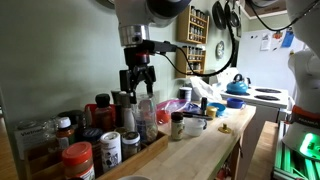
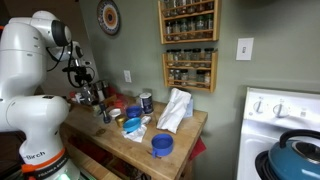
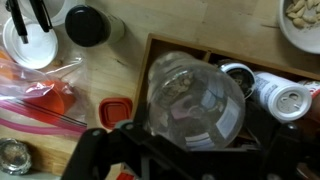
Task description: Pick up the upside down clear container and put it in the wooden storage tray
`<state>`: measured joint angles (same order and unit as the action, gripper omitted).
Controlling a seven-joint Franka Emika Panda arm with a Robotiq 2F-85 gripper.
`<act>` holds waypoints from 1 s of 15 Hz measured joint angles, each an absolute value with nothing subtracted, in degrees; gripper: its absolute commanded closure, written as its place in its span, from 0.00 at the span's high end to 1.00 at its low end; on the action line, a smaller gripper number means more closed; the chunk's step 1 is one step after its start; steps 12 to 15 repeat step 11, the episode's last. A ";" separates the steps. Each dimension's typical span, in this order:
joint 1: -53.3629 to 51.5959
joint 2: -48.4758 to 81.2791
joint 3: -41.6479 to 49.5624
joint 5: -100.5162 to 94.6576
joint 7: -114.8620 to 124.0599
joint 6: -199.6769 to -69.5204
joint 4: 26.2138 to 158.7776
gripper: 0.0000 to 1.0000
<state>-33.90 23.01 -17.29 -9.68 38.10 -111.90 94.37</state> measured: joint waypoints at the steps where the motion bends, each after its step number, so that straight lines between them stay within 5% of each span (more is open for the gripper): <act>1: -34.02 22.08 -17.39 -9.68 38.17 -111.90 94.49 1.00; 10: -33.60 -2.63 -19.95 -6.75 45.19 -111.68 111.26 1.00; 15: -33.29 -4.19 -20.67 -6.54 45.06 -111.97 112.64 1.00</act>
